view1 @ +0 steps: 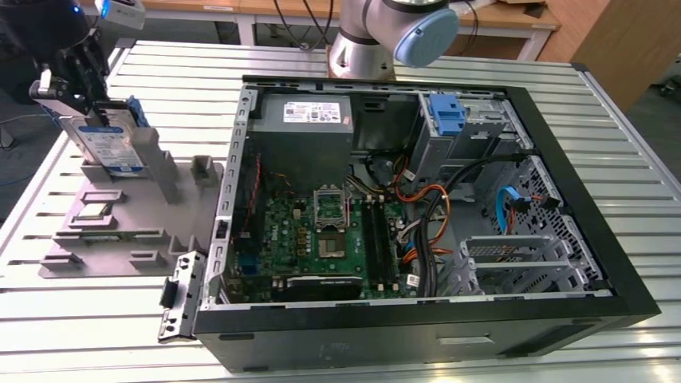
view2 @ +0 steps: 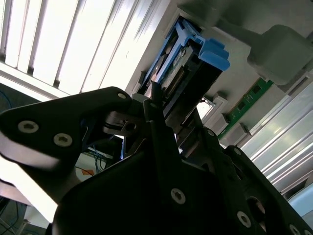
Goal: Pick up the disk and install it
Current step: 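Pick up the disk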
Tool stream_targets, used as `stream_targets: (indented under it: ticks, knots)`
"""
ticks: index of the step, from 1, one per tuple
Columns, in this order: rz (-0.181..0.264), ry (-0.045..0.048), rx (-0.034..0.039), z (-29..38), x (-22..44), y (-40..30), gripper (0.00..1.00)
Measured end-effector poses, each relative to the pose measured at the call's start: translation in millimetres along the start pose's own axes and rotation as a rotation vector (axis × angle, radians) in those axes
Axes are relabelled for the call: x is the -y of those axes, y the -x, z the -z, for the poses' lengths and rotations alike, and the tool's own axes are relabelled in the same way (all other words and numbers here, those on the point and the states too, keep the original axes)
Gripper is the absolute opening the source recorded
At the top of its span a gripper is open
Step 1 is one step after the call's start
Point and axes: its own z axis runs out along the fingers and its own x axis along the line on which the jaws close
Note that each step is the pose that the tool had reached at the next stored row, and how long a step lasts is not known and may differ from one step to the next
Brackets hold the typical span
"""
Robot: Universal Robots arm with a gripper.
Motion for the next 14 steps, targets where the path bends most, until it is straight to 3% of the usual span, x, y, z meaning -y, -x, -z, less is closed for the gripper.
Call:
stream_targets:
  ticks: [14]
  knots:
    - [0.000, 0.0003, -0.0001, 1.3, -0.1, 0.1, 0.35]
